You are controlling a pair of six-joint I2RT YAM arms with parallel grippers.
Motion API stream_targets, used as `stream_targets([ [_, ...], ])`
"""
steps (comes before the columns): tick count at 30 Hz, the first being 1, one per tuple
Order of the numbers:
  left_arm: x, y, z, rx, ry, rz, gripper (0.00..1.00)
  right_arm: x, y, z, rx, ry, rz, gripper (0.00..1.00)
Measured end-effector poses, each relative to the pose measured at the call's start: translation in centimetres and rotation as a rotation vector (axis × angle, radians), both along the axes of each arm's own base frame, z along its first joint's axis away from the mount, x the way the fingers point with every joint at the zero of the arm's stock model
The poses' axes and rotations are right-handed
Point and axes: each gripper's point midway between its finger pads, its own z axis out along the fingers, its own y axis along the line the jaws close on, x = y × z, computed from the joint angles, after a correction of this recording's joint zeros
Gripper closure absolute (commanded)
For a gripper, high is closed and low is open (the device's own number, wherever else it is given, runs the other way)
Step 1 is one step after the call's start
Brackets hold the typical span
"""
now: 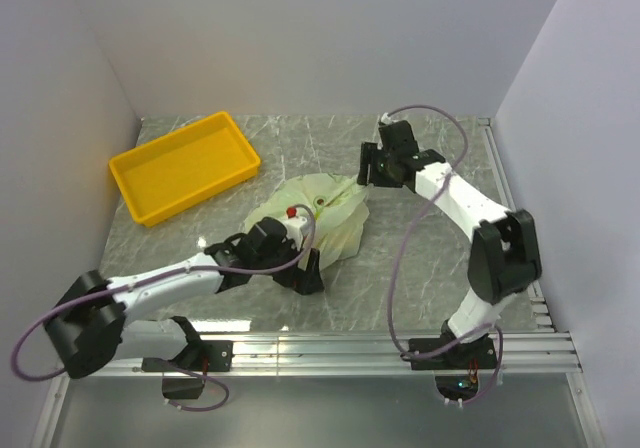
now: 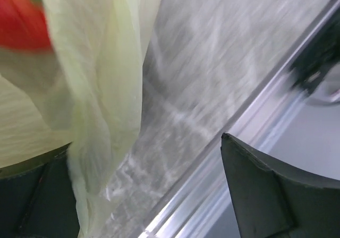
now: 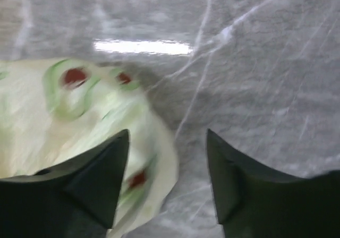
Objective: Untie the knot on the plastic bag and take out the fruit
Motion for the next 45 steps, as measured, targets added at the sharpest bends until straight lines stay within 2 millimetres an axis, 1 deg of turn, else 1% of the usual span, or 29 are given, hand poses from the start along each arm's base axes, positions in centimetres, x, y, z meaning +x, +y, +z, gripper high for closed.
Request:
stream_targets([
  [1,0.5,-0.1,1.6,-0.019,-0.033,0.017,0.01,-0.5,0.4,1.2,0.0,-0.023,0.012,0.26],
  [3,1.8,-0.7,5.2,-0.073,-0.107,0.047,0.01,-2.1,1.7,5.2,0.012,-0.11,0.042,0.25],
  [4,2.5,-0.9,7.6,-0.109,-0.154,0.068,0.01,-3.0,2.4,7.4,0.029,-0.159,0.055,0.25],
  [5,3.2,-1.1,10.3,-0.158,-0.207,0.094,0.01,-4.0,3.1,9.5,0.047,-0.207,0.065,0.25],
  [7,4.1,-1.0,14.3,-0.231,-0.283,0.14,0.01,-5.9,4.3,12.6,0.094,-0.268,0.08,0.25],
  [8,4.4,-0.9,16.0,-0.266,-0.316,0.163,0.01,-6.9,4.8,13.8,0.118,-0.288,0.081,0.25],
  [9,4.7,-0.6,17.3,-0.292,-0.342,0.188,0.01,-7.6,5.2,14.7,0.142,-0.299,0.077,0.25],
  [10,4.9,-0.3,18.0,-0.308,-0.359,0.218,0.01,-8.3,5.6,15.1,0.162,-0.302,0.068,0.25],
  [11,5.2,0.0,18.2,-0.308,-0.366,0.242,0.01,-8.6,5.8,15.1,0.177,-0.299,0.055,0.25],
  [12,5.5,0.1,18.2,-0.303,-0.37,0.259,0.02,-9.0,6.0,14.5,0.185,-0.284,0.041,0.25],
  [14,6.2,0.4,17.1,-0.273,-0.361,0.302,0.02,-9.7,6.3,12.4,0.178,-0.236,0.021,0.25],
  [16,7.0,0.7,15.3,-0.221,-0.348,0.346,0.02,-10.2,6.6,9.2,0.149,-0.168,-0.002,0.25],
  [17,7.5,0.9,14.1,-0.186,-0.338,0.372,0.02,-10.4,6.8,7.4,0.13,-0.134,-0.01,0.26],
  [19,8.3,1.4,12.1,-0.129,-0.323,0.416,0.02,-10.9,6.8,4.3,0.092,-0.073,-0.026,0.39],
  [20,8.8,1.9,10.9,-0.094,-0.315,0.444,0.02,-11.2,6.8,2.6,0.074,-0.041,-0.033,0.49],
  [21,9.2,2.4,9.7,-0.06,-0.306,0.473,0.02,-11.6,6.7,1.0,0.056,-0.011,-0.043,0.62],
  [22,9.8,3.1,8.6,-0.024,-0.295,0.51,0.02,-12.0,6.3,-0.5,0.035,0.016,-0.057,0.82],
  [24,10.7,4.6,6.9,0.03,-0.28,0.579,0.02,-13.0,5.2,-3.1,0.008,0.058,-0.087,0.96],
  [26,11.5,6.4,5.4,0.073,-0.264,0.654,0.02,-14.4,3.9,-4.9,-0.013,0.087,-0.11,1.0],
  [28,12.1,7.9,4.5,0.091,-0.253,0.712,0.02,-15.8,2.5,-6.1,-0.021,0.102,-0.129,1.0],
  [30,12.6,9.2,3.7,0.095,-0.237,0.762,0.02,-16.9,1.5,-7.0,-0.013,0.106,-0.146,1.0],
  [33,13.2,10.4,2.7,0.096,-0.21,0.812,0.02,-17.7,0.8,-8.6,0.008,0.126,-0.165,1.0],
  [37,14.0,11.1,1.2,0.107,-0.172,0.844,0.01,-18.2,0.6,-11.0,0.019,0.181,-0.177,1.0],
  [39,14.2,11.9,0.2,0.13,-0.149,0.862,0.01,-17.8,1.1,-11.3,0.035,0.179,-0.172,1.0],
  [41,14.7,12.8,-0.1,0.132,-0.135,0.891,0.01,-17.4,1.4,-11.3,0.048,0.171,-0.161,1.0],
  [43,15.2,14.0,0.0,0.124,-0.123,0.924,0.01,-17.3,1.7,-11.2,0.057,0.166,-0.149,0.92],
  [44,15.4,14.4,0.1,0.118,-0.118,0.932,0.01,-17.2,1.9,-11.1,0.062,0.163,-0.14,0.85],
  [45,15.5,14.6,0.2,0.112,-0.114,0.932,0.01,-17.2,2.0,-11.0,0.063,0.16,-0.131,0.66],
])
